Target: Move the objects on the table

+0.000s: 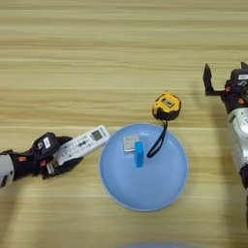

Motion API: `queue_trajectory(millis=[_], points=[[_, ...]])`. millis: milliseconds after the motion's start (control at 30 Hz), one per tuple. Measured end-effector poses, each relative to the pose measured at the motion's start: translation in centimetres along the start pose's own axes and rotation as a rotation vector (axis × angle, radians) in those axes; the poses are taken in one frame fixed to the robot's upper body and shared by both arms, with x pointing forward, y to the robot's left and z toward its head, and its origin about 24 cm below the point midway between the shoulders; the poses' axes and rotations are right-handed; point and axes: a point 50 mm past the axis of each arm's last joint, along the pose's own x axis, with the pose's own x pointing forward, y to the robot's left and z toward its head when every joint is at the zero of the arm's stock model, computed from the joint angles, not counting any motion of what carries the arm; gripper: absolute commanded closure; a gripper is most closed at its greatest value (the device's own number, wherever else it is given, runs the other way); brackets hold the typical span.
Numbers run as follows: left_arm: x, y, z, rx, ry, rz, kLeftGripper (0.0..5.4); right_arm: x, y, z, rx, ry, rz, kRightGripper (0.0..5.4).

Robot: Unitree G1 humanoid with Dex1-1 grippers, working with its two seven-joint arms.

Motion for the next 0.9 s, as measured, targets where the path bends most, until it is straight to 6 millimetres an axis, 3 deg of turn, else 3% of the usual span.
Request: queue_trajectory(millis=[500, 900], points=[[-0.2, -0.5, 0.4, 0.0, -0.043, -0.054, 0.12, 0.1, 0.0, -0.2, 0.002, 0.012, 0.0, 0.0], [-1.0, 0.4, 2.4, 0.038, -0.172, -0.027, 0.03, 0.1, 0.0, -0.2, 0.001, 0.008, 0.0, 0.0]])
